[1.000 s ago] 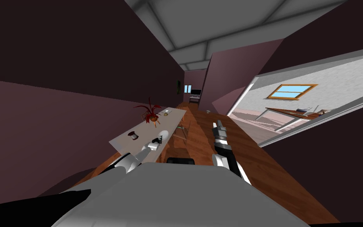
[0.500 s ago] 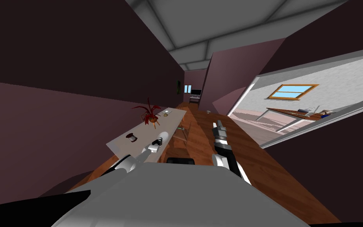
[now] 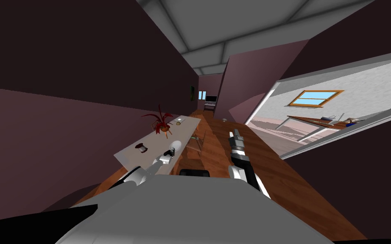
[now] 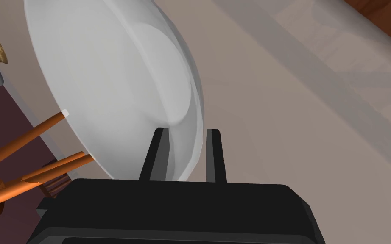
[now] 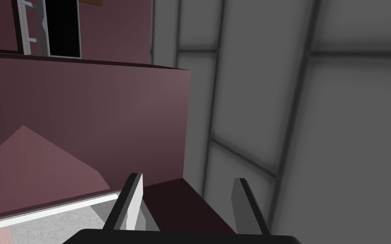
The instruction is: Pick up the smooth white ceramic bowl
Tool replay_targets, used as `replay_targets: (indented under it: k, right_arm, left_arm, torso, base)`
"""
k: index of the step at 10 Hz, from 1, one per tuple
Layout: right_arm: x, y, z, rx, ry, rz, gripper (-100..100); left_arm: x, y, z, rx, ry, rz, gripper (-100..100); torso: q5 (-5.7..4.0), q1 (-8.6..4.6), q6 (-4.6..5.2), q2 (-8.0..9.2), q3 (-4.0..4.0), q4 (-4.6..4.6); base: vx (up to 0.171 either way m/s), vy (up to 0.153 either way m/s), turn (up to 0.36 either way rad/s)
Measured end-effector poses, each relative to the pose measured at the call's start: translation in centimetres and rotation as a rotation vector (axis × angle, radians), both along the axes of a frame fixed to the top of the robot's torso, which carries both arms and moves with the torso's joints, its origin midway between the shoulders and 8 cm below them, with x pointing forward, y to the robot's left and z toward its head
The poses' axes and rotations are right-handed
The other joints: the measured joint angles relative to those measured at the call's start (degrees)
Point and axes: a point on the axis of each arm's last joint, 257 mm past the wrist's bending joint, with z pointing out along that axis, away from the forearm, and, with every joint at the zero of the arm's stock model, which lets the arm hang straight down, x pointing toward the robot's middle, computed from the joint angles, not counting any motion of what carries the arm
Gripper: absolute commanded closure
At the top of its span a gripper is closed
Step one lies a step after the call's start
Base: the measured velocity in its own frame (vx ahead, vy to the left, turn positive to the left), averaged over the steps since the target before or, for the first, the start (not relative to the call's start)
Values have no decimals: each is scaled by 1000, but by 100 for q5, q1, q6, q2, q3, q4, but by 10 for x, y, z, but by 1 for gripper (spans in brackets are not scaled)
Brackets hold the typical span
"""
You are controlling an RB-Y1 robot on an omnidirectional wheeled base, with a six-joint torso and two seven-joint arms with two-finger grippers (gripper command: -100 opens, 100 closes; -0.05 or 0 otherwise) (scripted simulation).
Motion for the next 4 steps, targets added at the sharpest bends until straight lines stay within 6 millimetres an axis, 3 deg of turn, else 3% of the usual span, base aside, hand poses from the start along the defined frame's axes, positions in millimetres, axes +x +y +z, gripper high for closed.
replay_targets:
  k: [1, 3, 4]
  right_arm:
    - [0, 0, 0, 0, 0, 0, 0]
    - [0, 0, 0, 0, 0, 0, 0]
    - [0, 0, 0, 0, 0, 0, 0]
  left_arm:
    - [6, 1, 5, 0, -4, 0, 100]
    - [9, 3, 7, -2, 2, 1, 100]
    - [8, 3, 7, -3, 3, 2, 0]
  torso:
    - [-2, -12, 0, 25, 14, 5]
    - [-3, -5, -2, 32, 20, 9]
    - [-4, -5, -2, 21, 15, 9]
  base:
    - [-106, -23, 6]
    - [-39, -4, 2]
    - [-5, -1, 1]
